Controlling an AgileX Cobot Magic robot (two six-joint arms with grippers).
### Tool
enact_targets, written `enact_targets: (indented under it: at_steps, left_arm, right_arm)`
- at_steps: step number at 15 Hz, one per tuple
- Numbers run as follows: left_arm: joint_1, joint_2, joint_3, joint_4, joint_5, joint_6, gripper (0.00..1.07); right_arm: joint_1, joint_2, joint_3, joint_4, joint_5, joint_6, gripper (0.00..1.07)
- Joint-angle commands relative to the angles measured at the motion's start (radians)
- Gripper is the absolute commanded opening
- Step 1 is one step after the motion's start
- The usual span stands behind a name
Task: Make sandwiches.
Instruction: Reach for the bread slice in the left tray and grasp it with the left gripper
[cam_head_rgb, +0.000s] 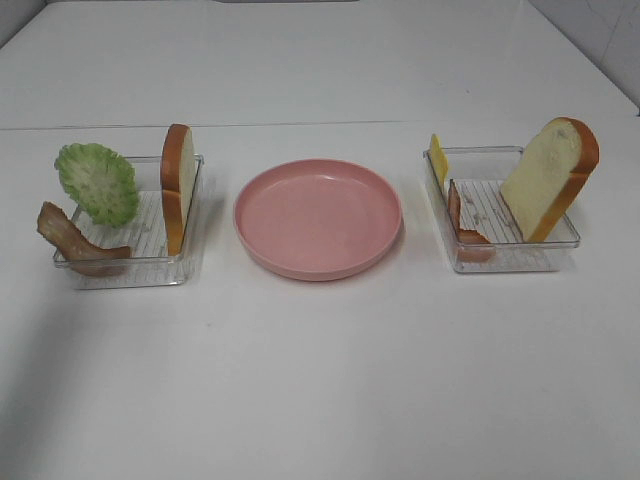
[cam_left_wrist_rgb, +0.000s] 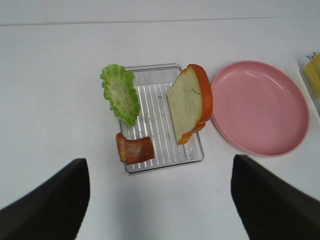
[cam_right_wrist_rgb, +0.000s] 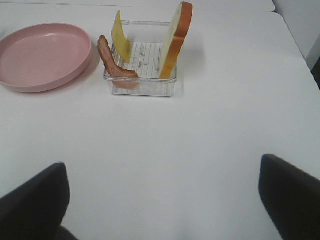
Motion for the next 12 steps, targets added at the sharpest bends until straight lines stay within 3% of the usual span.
enact_targets:
  at_steps: [1, 2, 4, 7, 12]
  left_arm:
    - [0.000, 0.135, -0.114, -0.056, 0.070, -0.007, 0.75]
    - [-0.022, 0.295, -0.249, -0.069, 0.168, -0.008, 0.75]
    - [-0.064, 0.429, -0.367, -0.061, 0.217, -0.014, 0.75]
    - [-0.140, 0.559, -0.483, -0.011, 0.226, -0.081, 0.75]
    - [-0.286, 0.810, -0.701, 0.222, 0.314, -0.345, 0.74]
  right_arm:
    - [-0.004, -0.011, 0.002, -0.002, -0.011, -0.007, 0.96]
    - [-0.004, -0.011, 0.002, -0.002, -0.011, -0.007, 0.96]
    - [-0.004, -0.011, 0.002, -0.002, -0.011, -0.007, 0.96]
    - [-0.004, -0.011, 0.002, -0.002, -0.011, -0.007, 0.96]
    - [-0.004, -0.011, 0.002, -0.002, -0.011, -0.007, 0.96]
